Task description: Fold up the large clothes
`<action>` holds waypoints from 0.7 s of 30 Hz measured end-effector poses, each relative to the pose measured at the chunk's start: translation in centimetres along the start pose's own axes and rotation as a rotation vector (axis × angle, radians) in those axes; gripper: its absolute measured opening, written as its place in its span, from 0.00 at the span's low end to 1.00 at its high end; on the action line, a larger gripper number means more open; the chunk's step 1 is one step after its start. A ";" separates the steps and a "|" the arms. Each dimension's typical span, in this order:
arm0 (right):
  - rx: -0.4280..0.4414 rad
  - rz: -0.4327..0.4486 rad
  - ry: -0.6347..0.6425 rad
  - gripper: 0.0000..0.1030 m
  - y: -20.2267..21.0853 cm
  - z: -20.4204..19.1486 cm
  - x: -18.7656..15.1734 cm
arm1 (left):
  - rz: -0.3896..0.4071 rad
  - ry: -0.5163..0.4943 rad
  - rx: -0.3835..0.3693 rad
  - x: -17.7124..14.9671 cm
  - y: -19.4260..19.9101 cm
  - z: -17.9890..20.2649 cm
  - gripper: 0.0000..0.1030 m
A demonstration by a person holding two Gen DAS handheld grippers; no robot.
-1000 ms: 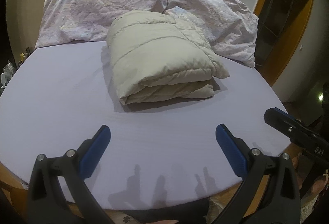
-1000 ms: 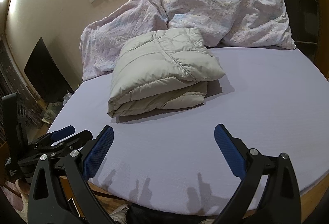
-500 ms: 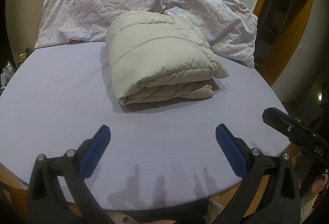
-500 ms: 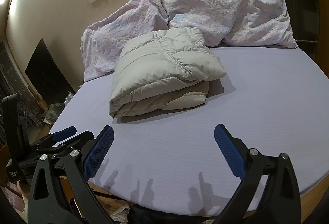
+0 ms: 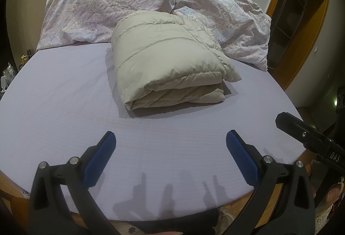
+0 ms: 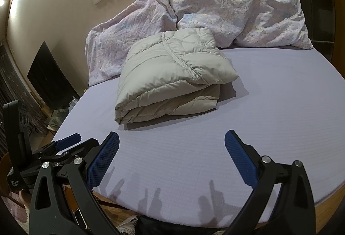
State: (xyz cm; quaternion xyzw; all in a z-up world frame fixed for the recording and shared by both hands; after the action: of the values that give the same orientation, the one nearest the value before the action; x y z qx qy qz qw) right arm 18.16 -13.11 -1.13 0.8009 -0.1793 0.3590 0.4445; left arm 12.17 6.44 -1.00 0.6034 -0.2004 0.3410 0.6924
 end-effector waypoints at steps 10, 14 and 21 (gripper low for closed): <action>-0.002 0.001 -0.003 0.97 0.0 -0.1 0.0 | 0.000 0.000 0.000 0.0 0.0 -0.1 0.98; -0.001 0.000 -0.003 0.97 -0.1 -0.2 0.0 | -0.001 -0.001 0.000 0.0 -0.1 -0.2 0.98; -0.002 0.001 -0.004 0.97 -0.1 -0.1 0.0 | -0.002 0.000 -0.002 0.1 -0.1 -0.2 0.98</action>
State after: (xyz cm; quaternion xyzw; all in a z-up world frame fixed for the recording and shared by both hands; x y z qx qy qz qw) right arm 18.17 -12.93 -1.17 0.8012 -0.1809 0.3574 0.4446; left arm 12.27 6.60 -1.08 0.6029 -0.2002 0.3402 0.6933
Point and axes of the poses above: each gripper's, at about its wrist camera, not at the fingertips, and y roughly against the way its jaws point, z to its right, x to its top, the point moved 1 cm from there along -y, roughly the way its jaws point, and after that the axes turned 1 degree about -y, right-handed, at the moved point
